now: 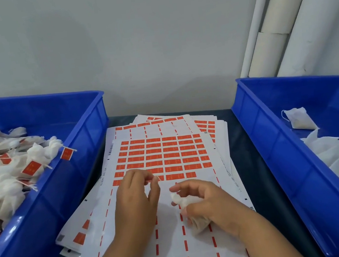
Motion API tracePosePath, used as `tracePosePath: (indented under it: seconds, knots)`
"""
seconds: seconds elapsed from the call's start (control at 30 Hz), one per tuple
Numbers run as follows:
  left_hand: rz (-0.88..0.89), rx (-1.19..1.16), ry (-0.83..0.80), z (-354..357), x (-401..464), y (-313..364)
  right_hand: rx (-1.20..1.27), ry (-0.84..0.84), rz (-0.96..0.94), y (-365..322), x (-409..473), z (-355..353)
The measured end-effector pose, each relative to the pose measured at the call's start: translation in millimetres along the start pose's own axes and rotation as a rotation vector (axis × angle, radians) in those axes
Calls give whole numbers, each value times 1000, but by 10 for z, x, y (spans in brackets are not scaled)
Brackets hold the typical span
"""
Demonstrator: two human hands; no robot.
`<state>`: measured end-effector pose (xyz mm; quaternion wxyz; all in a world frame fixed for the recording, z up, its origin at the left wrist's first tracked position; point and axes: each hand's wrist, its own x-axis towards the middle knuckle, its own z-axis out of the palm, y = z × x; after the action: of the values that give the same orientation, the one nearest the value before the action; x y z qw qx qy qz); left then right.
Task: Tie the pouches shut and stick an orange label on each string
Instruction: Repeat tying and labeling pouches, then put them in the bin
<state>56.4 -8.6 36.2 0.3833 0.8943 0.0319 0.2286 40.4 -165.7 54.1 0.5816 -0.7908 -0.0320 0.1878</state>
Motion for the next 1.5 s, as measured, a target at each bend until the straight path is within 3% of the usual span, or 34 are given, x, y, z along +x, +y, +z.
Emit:
tracePosePath:
  seconds: [0.17,0.37,0.53,0.67,0.77,0.93,1.03,1.1,1.37,1.5]
  knots:
    - [207,-6,15,-5,-119,122,140,1,-14,-35,-34,-51]
    - [415,131,162,-21,-137,163,168,41,-73,-57,-46,-86]
    - [498,145,163,-58,-173,239,131,-19,-175,-100,-100,-162]
    - [583,193,172,-129,-120,364,159,41,-231,-123,-126,-235]
    - [446,211,31,-117,-19,492,241,141,-266,-116,-120,-287]
    - [123,321,-441,160,211,529,601,342,-173,2,-20,-406]
    - [100,443,-757,279,271,559,846,417,-55,116,65,-512]
    - [130,517,-875,298,237,529,958,414,12,180,102,-577]
    - [212,739,-1050,46,113,261,1005,273,-86,209,126,-620]
    - [108,540,-804,182,282,359,965,242,-80,217,152,-549]
